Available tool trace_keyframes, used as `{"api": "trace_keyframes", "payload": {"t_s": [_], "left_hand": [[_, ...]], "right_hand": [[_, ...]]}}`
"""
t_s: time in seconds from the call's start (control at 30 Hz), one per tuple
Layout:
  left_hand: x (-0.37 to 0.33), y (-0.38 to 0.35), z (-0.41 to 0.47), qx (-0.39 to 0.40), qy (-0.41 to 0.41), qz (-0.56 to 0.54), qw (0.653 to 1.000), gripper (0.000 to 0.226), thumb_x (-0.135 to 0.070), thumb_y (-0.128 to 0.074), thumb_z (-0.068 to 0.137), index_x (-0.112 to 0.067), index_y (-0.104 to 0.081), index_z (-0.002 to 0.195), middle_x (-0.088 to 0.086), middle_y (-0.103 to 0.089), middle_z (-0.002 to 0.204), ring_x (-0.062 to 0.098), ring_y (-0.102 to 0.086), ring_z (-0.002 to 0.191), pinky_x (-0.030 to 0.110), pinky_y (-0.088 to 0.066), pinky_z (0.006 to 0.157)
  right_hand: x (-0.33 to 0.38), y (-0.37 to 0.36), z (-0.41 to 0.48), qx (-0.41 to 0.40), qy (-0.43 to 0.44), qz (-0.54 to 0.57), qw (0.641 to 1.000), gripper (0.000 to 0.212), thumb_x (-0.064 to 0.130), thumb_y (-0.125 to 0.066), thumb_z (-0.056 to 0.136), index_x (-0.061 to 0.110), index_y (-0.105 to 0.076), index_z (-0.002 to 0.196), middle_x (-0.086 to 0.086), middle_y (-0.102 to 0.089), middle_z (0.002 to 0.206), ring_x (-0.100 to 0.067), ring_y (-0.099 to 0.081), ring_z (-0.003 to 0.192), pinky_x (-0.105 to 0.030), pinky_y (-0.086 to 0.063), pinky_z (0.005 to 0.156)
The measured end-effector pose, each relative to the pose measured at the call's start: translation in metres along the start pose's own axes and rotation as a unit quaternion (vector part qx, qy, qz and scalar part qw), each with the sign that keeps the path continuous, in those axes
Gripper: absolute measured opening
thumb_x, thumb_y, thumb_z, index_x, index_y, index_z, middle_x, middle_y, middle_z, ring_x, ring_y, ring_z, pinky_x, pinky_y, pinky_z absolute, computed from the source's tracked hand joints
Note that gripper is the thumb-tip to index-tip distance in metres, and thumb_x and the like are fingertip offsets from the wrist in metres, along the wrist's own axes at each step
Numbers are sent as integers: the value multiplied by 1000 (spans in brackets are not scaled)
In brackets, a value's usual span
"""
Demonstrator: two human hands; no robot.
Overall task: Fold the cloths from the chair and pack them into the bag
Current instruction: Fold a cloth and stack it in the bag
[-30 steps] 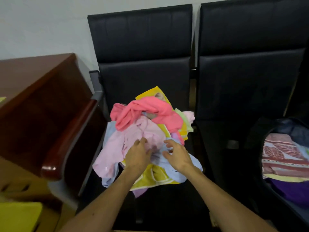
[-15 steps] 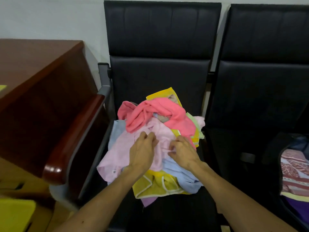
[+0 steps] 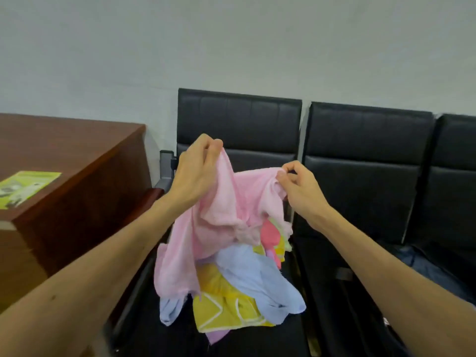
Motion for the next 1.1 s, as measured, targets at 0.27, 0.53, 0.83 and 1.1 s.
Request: {"api": "trace_keyframes", "payload": {"t_s": [0.27,0.53,0.83,1.1], "left_hand": [[-113,47,6,24,-93,-7,995,42,-44,-44,103,-7,-59,89,7,-59,79,10,-49,68,27,-41,68],[-153,48,-44,139,-92,20,986,37,-50,-53,97,-20,-62,76,-15,-62,66,8,-55,62,33,-47,67],[-241,30,-108,250,-131,-74,957,38,-57,-75,75,-30,-64,100,-3,-71,89,14,-70,78,32,-60,73],[-224,34,-101,181,-77,-71,978,12,-16,-52,97,-23,-62,93,-5,-66,87,10,-58,76,22,-45,67]], "right_hand": [[105,67,-47,-99,24,14,995,17,26,-47,104,14,-59,102,2,-61,98,-9,-55,84,-24,-46,70],[176,99,-108,-93,66,-13,993,21,32,-50,102,15,-62,102,2,-64,105,-18,-61,100,-36,-51,89],[220,129,-144,-86,105,-91,987,18,33,-55,100,20,-62,90,2,-66,97,-13,-62,87,-28,-48,70],[219,139,-152,-53,99,-89,990,24,35,-58,99,16,-64,85,-2,-69,92,-19,-64,79,-32,-51,70]]}}
Point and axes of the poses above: each hand's wrist, its own z-axis towards the middle knuckle, its own y-axis out of the back of the hand, x = y × z, the point moved 4 cm from there along z, towards the middle knuckle
